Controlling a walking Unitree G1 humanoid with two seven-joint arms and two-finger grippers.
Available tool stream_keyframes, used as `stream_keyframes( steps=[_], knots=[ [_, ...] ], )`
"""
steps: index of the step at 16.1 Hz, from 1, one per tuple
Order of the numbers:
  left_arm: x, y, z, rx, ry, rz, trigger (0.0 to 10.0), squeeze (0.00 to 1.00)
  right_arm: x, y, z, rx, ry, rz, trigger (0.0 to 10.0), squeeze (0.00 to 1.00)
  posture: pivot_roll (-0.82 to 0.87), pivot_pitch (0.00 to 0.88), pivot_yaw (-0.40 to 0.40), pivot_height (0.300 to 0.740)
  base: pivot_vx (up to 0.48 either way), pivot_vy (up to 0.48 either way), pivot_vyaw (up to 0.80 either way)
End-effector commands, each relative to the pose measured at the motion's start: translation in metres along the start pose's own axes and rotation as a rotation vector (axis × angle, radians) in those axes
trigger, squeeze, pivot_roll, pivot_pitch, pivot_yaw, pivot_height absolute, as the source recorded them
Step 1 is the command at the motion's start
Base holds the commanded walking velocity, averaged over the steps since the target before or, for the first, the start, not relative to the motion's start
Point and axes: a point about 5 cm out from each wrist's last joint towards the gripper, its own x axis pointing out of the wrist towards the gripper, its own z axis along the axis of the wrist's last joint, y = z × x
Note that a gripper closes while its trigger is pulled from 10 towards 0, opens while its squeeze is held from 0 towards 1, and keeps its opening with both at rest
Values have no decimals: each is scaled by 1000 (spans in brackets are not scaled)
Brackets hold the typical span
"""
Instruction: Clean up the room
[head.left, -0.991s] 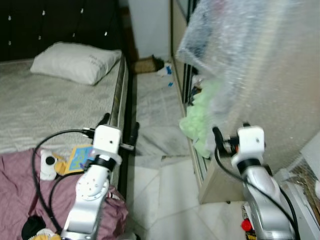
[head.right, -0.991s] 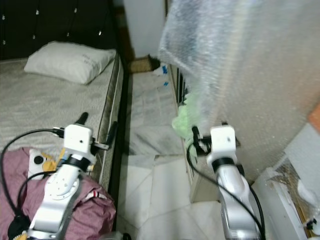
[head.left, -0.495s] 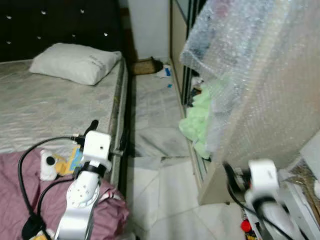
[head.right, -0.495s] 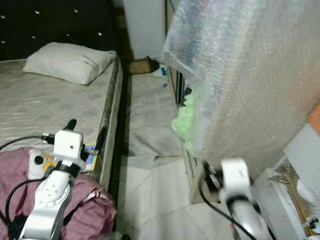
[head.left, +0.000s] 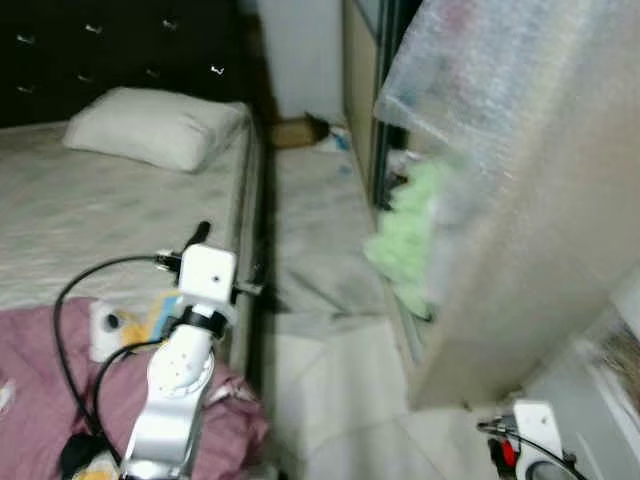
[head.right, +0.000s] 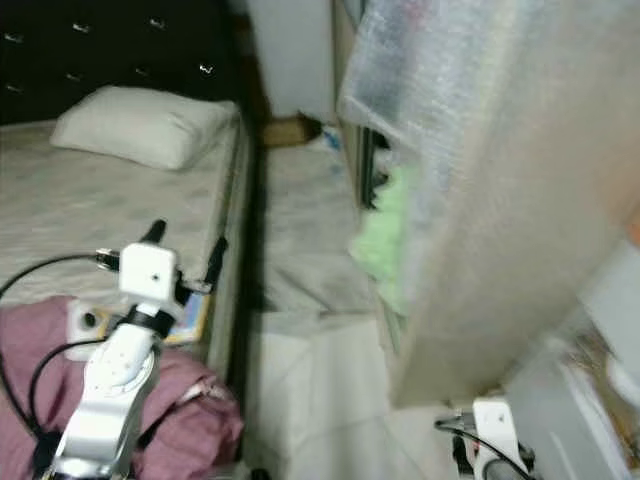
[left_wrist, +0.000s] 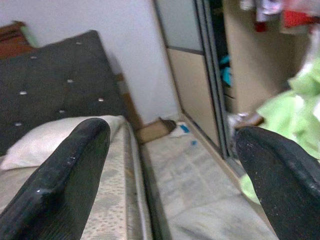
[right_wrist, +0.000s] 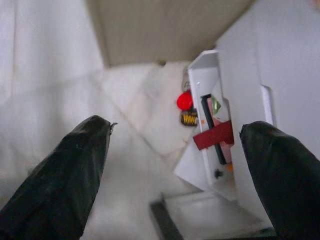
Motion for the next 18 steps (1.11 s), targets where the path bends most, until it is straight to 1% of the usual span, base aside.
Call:
stream_keyframes(
  steps=[1,3,6,8,9,10,12,15,18],
  knots=[
    [-2,2,-5,3,27,9,10000,0,2,1,6,-43,2,-1,10000,0,-76,9,47,740,0,0,800],
    [-1,2,-5,2,26,7,10000,0,4,0,10,-65,6,2,10000,0,-72,8,47,740,0,0,800],
    [-2,1,-6,1,32,2,10000,0,9,3,29,-95,-36,18,10000,0,-70,10,49,740,0,0,800],
    [-1,0,-7,2,33,-2,10000,0,5,-8,14,-86,-36,15,10000,0,-70,9,49,740,0,0,800],
    [-1,-1,-7,3,34,-3,10000,0,3,-4,12,-104,-70,30,10000,0,-70,8,49,740,0,0,800],
    [0,-1,-7,4,34,-3,10000,0,1,3,8,-120,-98,56,10000,0,-70,10,48,740,0,0,800],
    [0,-1,-7,3,34,-3,10000,0,0,7,3,-128,-95,64,10000,0,-69,8,43,740,0,0,800],
    [0,-2,-7,2,34,0,10000,0,-1,7,1,-150,-99,71,10000,0,-68,6,40,740,0,0,800],
    [0,-3,-8,2,35,1,10000,0,0,4,6,-173,-104,69,10000,0,-69,2,37,740,0,0,800]
  ],
)
